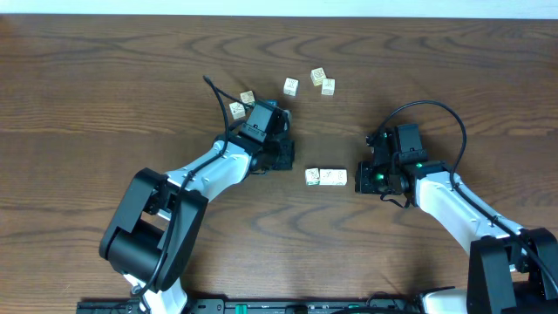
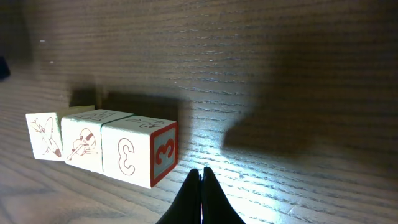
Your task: Lift 3 blocks
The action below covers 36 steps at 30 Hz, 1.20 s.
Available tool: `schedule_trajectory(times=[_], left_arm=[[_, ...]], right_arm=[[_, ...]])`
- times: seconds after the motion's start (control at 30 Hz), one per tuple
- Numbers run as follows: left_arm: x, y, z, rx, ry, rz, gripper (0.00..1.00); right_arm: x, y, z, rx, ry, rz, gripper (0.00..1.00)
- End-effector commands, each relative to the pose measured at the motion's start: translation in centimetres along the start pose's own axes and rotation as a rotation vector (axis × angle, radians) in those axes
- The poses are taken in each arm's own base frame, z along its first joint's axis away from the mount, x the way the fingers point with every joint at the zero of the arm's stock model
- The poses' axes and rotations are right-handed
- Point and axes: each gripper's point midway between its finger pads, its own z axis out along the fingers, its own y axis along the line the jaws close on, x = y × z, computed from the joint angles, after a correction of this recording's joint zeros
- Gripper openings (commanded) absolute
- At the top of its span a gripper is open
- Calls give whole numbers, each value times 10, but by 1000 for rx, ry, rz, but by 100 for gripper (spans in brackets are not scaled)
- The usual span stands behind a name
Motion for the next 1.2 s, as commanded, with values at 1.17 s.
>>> schedule_trajectory(times=[1.17], left_arm=[[14, -49, 8, 78, 31, 113, 7]], right_arm=[[6, 2, 3, 8, 16, -2, 1]])
